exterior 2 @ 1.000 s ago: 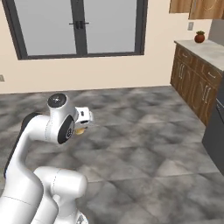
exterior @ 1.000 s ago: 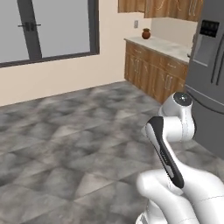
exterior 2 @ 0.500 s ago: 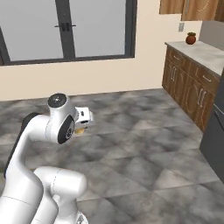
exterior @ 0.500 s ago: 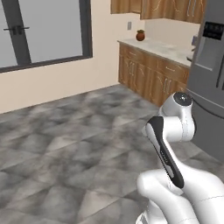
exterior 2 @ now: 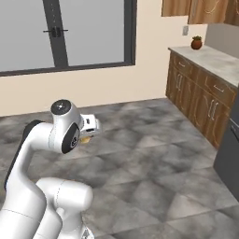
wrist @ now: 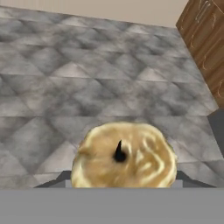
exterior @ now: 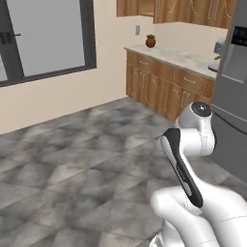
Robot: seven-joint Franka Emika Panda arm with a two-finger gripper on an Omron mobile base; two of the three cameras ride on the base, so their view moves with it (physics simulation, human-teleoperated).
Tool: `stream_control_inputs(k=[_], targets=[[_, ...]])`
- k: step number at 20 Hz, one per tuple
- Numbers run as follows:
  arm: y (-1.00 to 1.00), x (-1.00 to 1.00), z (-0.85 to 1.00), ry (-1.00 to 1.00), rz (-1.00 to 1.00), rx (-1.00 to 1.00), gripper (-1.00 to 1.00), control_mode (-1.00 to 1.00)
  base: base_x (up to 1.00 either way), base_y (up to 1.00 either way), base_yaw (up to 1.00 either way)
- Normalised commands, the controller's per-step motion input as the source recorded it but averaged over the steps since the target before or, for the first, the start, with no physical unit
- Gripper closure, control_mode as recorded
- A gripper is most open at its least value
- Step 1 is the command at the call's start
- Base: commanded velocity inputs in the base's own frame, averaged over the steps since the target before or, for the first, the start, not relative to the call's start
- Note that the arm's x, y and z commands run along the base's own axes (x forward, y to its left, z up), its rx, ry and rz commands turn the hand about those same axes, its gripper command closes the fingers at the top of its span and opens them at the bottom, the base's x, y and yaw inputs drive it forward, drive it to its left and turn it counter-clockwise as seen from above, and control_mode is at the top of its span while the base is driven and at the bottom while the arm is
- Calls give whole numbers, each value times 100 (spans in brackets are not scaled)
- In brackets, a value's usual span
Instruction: Pick the candle and candle from the dining table and place them in the open cabinet. Close the cabinet after placing the objects.
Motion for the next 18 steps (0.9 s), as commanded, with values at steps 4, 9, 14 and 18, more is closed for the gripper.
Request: stream_control_inputs(k=[4, 9, 14, 18], targets=[[0, 0, 0, 0, 0, 0, 100, 100, 70, 21, -19], [0, 0, 0, 0, 0, 0, 100, 100, 70, 22, -19], [0, 0, 0, 0, 0, 0, 100, 100, 70, 22, -19], [0, 0, 0, 0, 0, 0, 100, 100, 70, 22, -19]])
